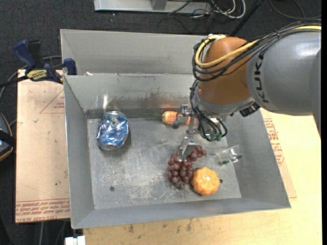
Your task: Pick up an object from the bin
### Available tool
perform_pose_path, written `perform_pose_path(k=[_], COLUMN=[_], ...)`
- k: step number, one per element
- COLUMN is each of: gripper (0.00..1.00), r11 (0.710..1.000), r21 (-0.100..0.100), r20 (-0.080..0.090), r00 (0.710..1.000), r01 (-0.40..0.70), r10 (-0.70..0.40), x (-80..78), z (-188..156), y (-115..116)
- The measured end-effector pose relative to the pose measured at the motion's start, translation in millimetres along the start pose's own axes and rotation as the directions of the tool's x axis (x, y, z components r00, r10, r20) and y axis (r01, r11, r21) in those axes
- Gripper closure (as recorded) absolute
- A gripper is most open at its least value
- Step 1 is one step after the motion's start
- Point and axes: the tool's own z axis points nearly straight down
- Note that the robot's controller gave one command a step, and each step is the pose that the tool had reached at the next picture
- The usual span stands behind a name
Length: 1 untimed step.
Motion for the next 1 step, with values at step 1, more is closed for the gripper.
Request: perform_pose_path(k=[1], gripper=[0.0], r11=[1.0], r21=[0.0], r20=[0.007], r00=[1.0], r01=[-0.001], r10=[0.001], x=[-1.8], z=[-4.6], y=[-0.1])
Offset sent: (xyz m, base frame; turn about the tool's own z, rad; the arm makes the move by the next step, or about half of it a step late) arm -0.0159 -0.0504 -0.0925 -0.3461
